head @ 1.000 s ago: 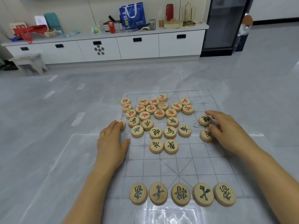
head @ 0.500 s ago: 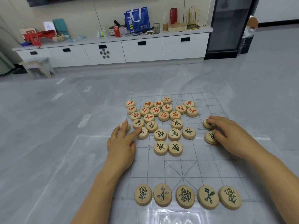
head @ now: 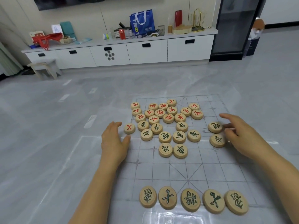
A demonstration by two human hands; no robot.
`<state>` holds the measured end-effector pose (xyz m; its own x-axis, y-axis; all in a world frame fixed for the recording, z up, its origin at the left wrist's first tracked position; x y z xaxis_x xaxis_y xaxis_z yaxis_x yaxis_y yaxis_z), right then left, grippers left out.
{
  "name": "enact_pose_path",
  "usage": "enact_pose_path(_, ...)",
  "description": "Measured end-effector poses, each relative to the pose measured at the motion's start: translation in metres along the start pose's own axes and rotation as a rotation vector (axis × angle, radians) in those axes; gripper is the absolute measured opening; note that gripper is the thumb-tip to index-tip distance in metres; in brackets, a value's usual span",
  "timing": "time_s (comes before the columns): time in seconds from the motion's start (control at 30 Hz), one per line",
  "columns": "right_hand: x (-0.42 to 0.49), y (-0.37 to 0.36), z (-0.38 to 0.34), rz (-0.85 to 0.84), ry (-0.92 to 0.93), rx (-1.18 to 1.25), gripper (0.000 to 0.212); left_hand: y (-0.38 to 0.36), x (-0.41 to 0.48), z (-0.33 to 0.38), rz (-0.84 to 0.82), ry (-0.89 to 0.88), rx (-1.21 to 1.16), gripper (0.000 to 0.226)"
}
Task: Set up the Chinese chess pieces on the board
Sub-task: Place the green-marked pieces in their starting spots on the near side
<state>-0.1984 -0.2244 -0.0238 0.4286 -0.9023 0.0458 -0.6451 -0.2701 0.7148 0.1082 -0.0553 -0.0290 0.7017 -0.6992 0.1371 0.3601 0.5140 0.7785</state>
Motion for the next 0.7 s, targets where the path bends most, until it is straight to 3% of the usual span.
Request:
enact_pose_path(0.07, 0.002, 0.012, 0.005, 0.084, -0.021, 0.044, 0.044, 0.003, 0.005, -0.007, -0.005, 0.061, -0.066, 0.047)
enact_pose_path(0.13, 0.004, 0.018, 0.010, 0.123, -0.044, 0.058, 0.041, 0.002, 0.014, 0.004, -0.006, -0.030, -0.009, 0.041)
enact_pose_path(0.27, 0.004, 0.017, 0.012, 0.124, -0.080, 0.075, 0.038, -0.030, 0.035, 0.047, -0.197, -0.324, 0.373, 0.048)
enact_pose_path(0.37, 0.004, 0.019, 0.009, 0.123, -0.073, 0.090, 0.037, -0.049, 0.040, 0.058, -0.319, -0.417, 0.581, 0.051)
enact_pose_path(0.7, 0.000, 0.021, 0.002, 0.107, -0.050, 0.134, 0.033, -0.039, 0.034, 0.059, -0.255, -0.498, 0.532, 0.039)
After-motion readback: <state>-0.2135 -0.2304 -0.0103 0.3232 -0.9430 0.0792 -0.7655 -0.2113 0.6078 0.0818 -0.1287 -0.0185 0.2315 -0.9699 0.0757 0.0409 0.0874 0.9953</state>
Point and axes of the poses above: each hand's wrist, its own x-axis towards the middle knuckle, its own y-axis out of the back of the hand, z = x × y, the point moved 8 cm from there along x, towards the middle knuckle, and after that the axes turned 3 degrees about x, right-handed, at the moved point
